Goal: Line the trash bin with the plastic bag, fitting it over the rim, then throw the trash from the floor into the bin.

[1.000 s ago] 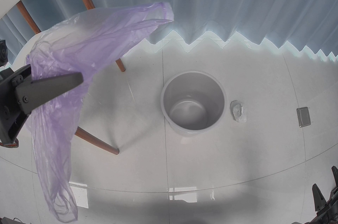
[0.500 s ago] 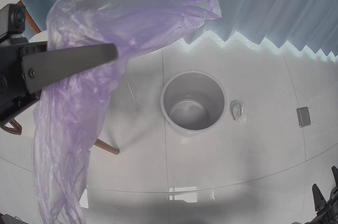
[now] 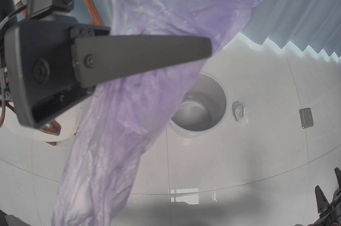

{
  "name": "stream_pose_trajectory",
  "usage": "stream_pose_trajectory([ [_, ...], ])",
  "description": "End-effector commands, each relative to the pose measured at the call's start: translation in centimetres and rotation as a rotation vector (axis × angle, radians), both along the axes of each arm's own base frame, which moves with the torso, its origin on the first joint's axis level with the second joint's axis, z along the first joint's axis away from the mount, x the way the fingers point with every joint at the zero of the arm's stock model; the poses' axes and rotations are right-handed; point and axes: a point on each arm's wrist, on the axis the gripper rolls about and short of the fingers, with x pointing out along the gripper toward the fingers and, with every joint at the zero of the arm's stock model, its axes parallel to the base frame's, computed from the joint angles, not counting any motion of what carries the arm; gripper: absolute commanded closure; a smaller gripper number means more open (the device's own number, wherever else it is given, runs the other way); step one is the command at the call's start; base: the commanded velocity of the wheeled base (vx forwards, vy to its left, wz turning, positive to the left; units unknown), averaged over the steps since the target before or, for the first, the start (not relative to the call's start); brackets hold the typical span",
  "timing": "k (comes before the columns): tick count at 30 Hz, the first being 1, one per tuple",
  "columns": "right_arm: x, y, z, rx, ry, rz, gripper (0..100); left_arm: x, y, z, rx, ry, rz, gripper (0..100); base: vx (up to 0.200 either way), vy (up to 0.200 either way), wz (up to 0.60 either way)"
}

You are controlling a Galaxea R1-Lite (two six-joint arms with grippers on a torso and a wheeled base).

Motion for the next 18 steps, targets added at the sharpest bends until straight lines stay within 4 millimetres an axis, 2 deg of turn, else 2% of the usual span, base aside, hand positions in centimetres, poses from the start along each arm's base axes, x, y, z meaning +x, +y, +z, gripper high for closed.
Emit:
stream_pose_trajectory([
  [1,0.0,0.0,-0.5,0.000,0.000,0.000,0,1.8,-1.7,-0.5,0.013,0.013,-0.002,100,0.000,0.000,0.00],
  [13,0.0,0.0,-0.5,0.001,0.000,0.000,0,7.0,-2.7,-1.5,-0.019,-0.033,0.086,100,0.000,0.000,0.00],
  [18,0.0,0.0,-0.5,0.000,0.000,0.000,0,9.3,-2.5,-1.8,-0.038,-0.060,0.135,100,0.000,0.000,0.00],
])
